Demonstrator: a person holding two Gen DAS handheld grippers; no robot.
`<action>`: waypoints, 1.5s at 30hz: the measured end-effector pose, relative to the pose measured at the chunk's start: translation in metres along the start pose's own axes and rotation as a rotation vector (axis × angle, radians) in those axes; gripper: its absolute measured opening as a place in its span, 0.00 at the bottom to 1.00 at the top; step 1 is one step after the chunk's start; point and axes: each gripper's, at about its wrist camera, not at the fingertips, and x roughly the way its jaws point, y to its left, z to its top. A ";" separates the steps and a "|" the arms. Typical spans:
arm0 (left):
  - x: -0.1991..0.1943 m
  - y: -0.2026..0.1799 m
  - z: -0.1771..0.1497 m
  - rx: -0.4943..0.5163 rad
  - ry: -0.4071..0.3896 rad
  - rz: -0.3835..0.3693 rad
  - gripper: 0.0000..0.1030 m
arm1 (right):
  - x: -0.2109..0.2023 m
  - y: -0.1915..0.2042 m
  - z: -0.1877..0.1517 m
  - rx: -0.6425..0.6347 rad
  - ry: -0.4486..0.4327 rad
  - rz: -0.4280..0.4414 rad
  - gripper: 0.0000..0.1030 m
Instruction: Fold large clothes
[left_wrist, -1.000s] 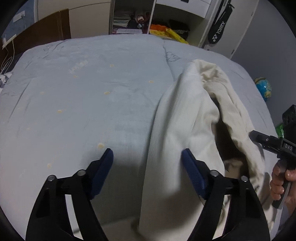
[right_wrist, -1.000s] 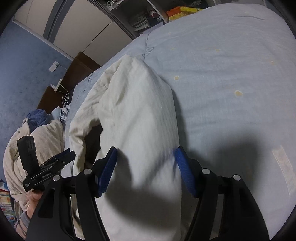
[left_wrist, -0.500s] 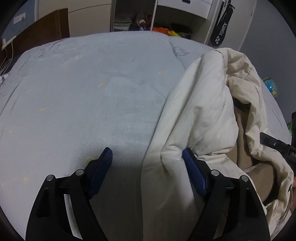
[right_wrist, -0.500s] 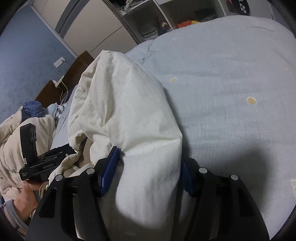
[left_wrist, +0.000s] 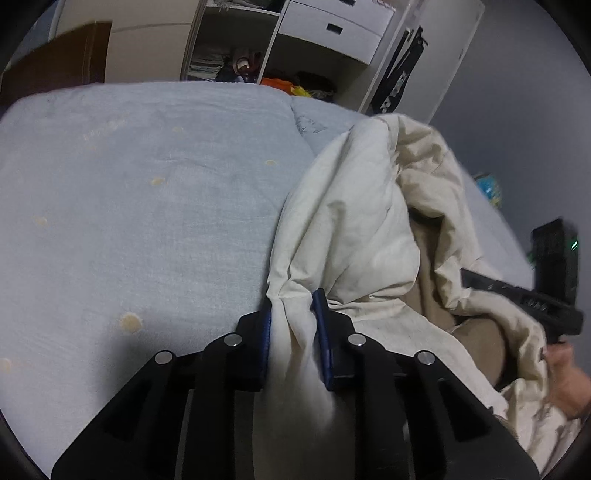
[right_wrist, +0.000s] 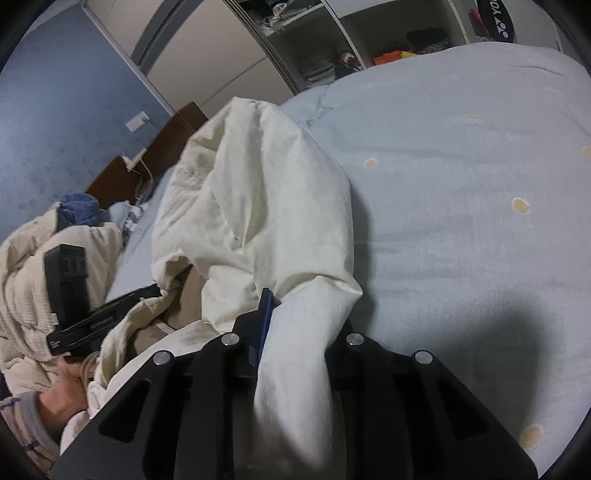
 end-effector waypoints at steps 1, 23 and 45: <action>0.000 -0.011 0.000 0.047 0.012 0.057 0.17 | 0.002 0.003 0.000 -0.007 0.011 -0.023 0.16; -0.128 -0.137 0.036 0.691 -0.069 0.284 0.11 | -0.110 0.173 0.030 -0.678 0.028 -0.296 0.10; -0.251 -0.135 -0.096 0.373 -0.165 -0.021 0.10 | -0.227 0.172 -0.116 -0.342 -0.168 -0.005 0.11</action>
